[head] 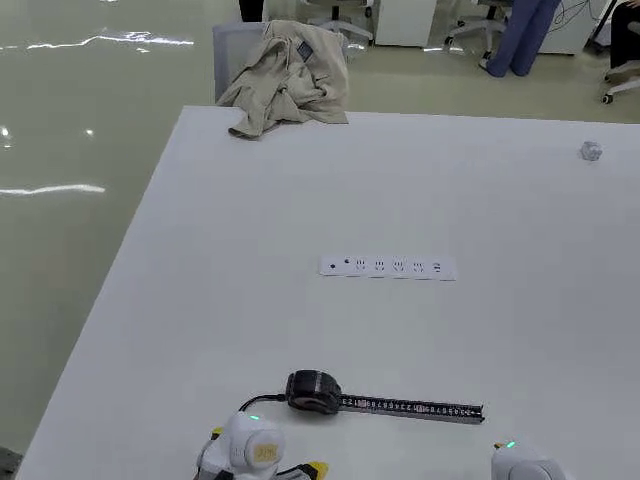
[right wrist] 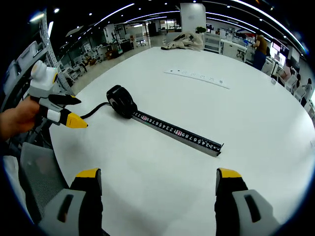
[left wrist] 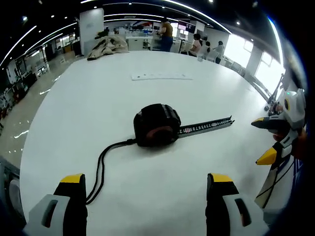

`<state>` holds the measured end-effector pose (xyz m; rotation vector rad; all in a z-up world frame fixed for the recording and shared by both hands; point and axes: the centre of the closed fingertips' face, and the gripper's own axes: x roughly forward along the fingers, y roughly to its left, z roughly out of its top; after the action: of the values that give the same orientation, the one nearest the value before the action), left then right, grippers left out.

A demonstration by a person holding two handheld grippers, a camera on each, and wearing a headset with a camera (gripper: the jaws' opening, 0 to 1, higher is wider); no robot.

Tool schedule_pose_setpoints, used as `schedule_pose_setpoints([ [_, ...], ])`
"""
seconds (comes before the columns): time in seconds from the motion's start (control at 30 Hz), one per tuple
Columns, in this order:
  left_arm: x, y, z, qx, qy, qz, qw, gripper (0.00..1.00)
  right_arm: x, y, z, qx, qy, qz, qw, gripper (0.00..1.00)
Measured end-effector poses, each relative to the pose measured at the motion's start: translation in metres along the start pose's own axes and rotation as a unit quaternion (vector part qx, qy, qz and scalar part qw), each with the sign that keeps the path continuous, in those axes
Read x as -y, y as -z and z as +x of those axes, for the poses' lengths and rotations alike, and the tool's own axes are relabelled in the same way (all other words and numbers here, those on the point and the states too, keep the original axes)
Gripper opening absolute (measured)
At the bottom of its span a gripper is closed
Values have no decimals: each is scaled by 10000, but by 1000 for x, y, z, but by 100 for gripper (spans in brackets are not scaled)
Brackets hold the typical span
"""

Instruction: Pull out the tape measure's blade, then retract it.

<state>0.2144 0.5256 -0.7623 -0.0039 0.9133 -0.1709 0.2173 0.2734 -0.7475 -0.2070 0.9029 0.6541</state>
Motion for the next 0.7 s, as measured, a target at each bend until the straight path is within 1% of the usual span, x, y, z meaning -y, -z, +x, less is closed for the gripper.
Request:
schedule_pose_setpoints([
  [0.17,6,-1,-5,14,31,-1,10000,100,-3,-4,-8,61,38,92,9999,98],
  [0.27,9,-4,-10,54,-3,13,10000,100,-6,-4,-14,28,58,67,10000,98],
  [0.33,9,-3,-12,-18,-30,27,10000,100,-6,-5,-16,38,89,116,9999,97],
  [0.47,14,-3,-17,-55,-22,49,10000,100,-10,-4,-21,37,129,148,9998,97],
  [0.57,18,-6,-24,-25,7,39,10000,99,-15,-3,-26,24,128,117,9998,98],
  [0.63,21,-6,-27,-14,8,67,10000,99,-17,-3,-29,16,175,107,9998,98],
  [0.7,25,-6,-29,-32,46,109,9999,99,-20,-1,-32,2,157,124,9998,97],
])
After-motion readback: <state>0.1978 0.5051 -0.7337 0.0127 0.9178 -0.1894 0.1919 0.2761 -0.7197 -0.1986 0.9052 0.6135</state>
